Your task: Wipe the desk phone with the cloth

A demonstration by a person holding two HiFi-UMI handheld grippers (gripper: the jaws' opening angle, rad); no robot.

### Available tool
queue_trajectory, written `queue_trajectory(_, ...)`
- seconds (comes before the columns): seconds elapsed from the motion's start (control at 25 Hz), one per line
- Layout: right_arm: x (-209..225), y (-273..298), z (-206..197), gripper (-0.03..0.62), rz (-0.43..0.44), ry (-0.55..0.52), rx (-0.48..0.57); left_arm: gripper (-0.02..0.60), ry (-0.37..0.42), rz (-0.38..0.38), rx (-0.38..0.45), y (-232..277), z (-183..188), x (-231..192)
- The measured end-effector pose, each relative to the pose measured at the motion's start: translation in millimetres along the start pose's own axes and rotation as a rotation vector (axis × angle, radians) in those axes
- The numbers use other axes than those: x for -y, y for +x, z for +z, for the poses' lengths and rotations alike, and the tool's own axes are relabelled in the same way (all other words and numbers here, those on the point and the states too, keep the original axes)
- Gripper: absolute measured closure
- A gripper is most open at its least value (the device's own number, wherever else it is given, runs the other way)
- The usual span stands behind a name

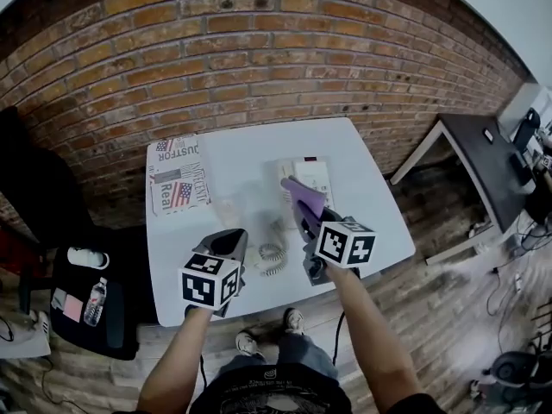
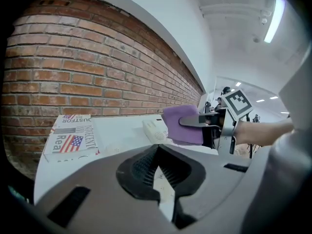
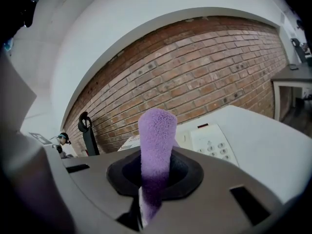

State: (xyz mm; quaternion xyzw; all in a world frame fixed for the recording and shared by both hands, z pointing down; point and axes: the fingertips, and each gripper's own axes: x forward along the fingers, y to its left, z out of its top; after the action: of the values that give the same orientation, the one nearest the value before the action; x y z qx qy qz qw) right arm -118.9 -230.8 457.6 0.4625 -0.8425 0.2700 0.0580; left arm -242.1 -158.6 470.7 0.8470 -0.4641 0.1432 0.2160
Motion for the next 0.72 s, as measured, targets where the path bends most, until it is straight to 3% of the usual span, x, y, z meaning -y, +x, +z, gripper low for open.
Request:
queue_trajectory(0.36, -5.2, 45.9, 64.3, 0.549, 0.098, -0.255, -0.103, 0.575, -0.052, 0.092, 0.03, 5.9, 7.4, -21.9)
queue_trajectory(0.72, 1.4, 105.5, 98.1, 0.549, 0.224, -0.498, -0.229, 0.575, -0.12, 0.214, 0.044, 23.9, 16.4, -42.5)
